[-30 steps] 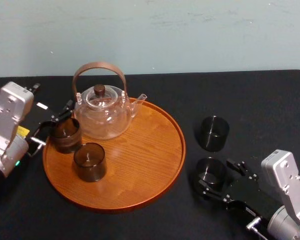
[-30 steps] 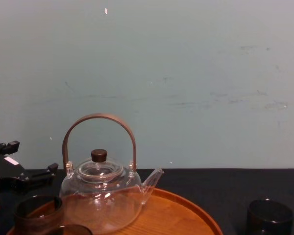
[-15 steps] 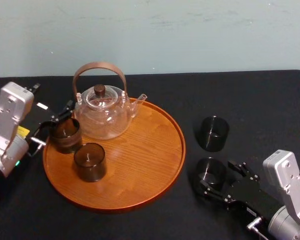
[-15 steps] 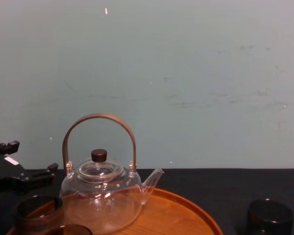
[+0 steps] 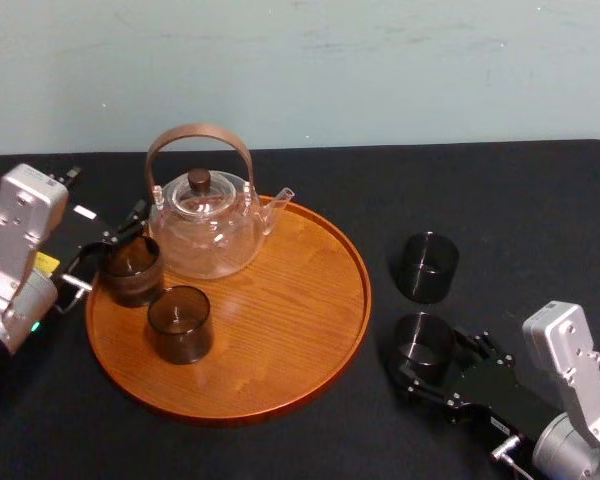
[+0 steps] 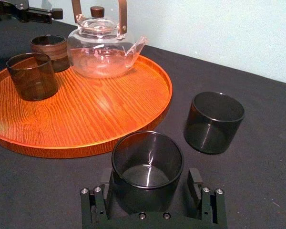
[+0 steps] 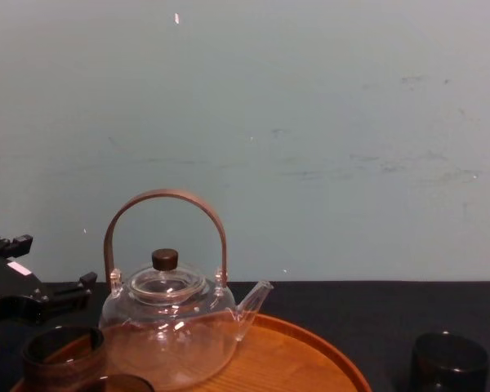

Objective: Pick up the glass from the table and place it on the tray.

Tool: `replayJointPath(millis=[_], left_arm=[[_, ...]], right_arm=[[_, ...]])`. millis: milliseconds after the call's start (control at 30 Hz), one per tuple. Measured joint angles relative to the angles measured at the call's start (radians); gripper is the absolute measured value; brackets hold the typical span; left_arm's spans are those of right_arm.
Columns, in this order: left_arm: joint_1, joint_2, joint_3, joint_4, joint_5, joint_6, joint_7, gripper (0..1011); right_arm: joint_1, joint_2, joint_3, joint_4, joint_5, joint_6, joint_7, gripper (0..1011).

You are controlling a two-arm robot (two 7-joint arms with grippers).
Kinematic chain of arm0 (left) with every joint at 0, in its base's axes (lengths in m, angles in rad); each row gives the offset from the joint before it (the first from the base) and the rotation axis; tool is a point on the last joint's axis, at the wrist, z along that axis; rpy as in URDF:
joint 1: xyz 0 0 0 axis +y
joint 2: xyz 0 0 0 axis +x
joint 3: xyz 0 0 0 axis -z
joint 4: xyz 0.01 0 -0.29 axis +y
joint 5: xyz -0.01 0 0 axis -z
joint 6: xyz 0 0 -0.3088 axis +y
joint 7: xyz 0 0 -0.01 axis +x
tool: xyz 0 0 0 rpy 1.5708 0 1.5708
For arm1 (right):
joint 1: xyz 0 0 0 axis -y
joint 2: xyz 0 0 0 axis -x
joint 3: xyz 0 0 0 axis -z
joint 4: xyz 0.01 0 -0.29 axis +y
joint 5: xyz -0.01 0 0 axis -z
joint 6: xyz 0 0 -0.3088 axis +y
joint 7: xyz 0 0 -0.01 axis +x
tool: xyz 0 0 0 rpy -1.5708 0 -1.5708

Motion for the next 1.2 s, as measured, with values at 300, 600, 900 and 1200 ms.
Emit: replayJointPath(millis=[300, 600, 900, 1200], left_arm=[[0.0, 0.0, 0.0, 0.0, 0.0, 0.0, 0.0, 1001], [0.0, 0.0, 0.0, 0.0, 0.0, 0.0, 0.0, 1001], [0.0, 0.0, 0.0, 0.0, 0.0, 0.0, 0.0, 1001], [0.0, 0.0, 0.0, 0.0, 0.0, 0.0, 0.0, 1001]], right_arm=[[0.045, -0.025, -0.011, 0.046, -0.017, 0.003, 0.031, 1004], [0.098, -0.045, -0.031, 0.097, -0.031, -0.005, 0.054, 1004], [0.112, -0.05, -0.04, 0.11, -0.035, -0.011, 0.062, 1004], [0.109, -0.049, -0.038, 0.107, -0.035, -0.011, 0.061, 906]])
